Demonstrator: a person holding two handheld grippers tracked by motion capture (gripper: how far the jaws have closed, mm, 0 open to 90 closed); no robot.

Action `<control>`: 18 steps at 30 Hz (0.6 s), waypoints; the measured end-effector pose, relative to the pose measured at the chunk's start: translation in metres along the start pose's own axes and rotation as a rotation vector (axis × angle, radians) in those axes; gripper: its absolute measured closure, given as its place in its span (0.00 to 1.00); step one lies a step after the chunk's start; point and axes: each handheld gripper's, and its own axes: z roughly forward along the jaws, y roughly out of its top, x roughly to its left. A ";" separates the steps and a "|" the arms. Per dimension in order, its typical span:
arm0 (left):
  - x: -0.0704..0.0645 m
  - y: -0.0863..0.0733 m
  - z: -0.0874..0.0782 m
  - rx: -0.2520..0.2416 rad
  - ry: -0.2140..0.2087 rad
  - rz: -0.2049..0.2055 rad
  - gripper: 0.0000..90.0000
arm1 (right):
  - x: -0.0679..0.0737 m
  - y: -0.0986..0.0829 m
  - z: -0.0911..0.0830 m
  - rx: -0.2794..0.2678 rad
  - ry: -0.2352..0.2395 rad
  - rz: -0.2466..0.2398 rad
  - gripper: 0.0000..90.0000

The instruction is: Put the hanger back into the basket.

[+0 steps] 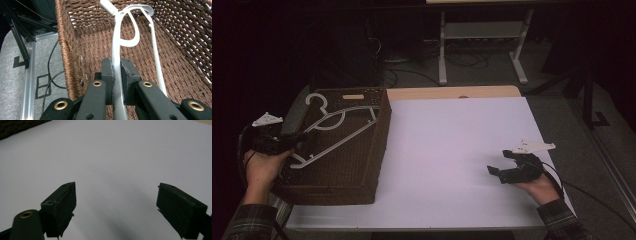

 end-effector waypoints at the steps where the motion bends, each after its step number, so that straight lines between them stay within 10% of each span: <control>1: 0.000 0.000 0.000 0.000 -0.004 0.001 0.91 | 0.000 0.000 0.000 -0.001 0.000 0.001 0.18; 18: -0.007 0.002 0.003 -0.024 -0.076 -0.008 0.84 | 0.000 0.000 -0.001 -0.003 0.004 0.001 0.18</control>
